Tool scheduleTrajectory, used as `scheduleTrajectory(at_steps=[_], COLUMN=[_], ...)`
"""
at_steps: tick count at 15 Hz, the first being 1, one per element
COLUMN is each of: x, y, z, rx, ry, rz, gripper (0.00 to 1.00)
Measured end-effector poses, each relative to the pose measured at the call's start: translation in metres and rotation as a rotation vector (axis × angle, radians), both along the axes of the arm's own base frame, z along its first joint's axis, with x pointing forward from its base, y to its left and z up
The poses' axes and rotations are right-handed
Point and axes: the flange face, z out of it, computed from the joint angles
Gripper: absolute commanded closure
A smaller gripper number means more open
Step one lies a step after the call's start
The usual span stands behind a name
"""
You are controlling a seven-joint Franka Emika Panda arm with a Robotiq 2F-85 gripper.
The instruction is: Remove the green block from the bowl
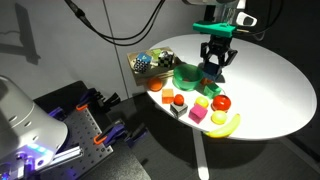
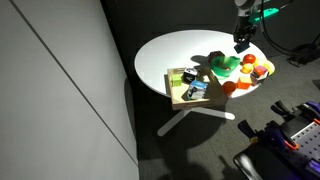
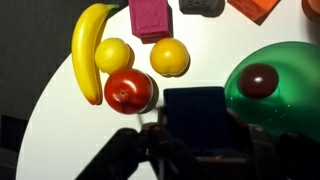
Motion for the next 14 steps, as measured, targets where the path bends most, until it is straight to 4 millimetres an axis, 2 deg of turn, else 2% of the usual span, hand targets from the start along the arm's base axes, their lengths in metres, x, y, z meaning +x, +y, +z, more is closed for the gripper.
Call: scheduleTrajectory(at_steps=[6, 14], x=[-0.01, -0.009], y=[-0.009, -0.012], z=[-0.021, -0.041], rx=[0.014, 0.015], ry=[0.063, 0.087], rz=[0.004, 0.007], gripper=[0.68, 0.68])
